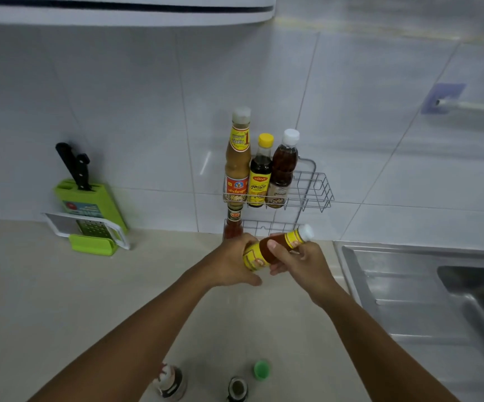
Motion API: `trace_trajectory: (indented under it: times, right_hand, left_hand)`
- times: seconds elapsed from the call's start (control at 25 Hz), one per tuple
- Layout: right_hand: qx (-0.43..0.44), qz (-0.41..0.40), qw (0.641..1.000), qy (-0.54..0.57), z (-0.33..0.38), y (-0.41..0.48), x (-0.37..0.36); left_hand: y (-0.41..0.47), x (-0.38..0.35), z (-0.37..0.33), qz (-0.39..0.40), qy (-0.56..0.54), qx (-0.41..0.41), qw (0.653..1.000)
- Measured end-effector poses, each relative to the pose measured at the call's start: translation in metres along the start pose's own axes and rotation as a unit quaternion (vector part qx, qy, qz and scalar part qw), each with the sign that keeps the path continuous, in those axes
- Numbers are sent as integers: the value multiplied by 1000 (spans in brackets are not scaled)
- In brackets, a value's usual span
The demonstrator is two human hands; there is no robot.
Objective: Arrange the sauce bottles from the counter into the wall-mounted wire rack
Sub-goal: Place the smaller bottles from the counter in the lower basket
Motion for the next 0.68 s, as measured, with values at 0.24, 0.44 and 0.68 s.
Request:
trace_trajectory:
  times: [0.24,0.44,0.68]
  right_hand:
    - [-13,-138,990,-21,-35,53,13]
    - [16,-134,983,-127,-50,85,-3]
    - [-6,-33,978,-207,-63,118,-22]
  left_hand:
    - [34,6,70,-25,-85,170,981]
    - [57,-5,83,-13,-124,209,970]
    - [83,-13,94,-6,-116,224,968]
Point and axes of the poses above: each hand's wrist, its own y-axis towards the middle knuckle, its own x-axis out of the back of the hand, z = x × y, the point moved 4 cm from there along y, towards the middle knuckle, and after that the axes turned 7 degrees about y, right-handed, at the moved point
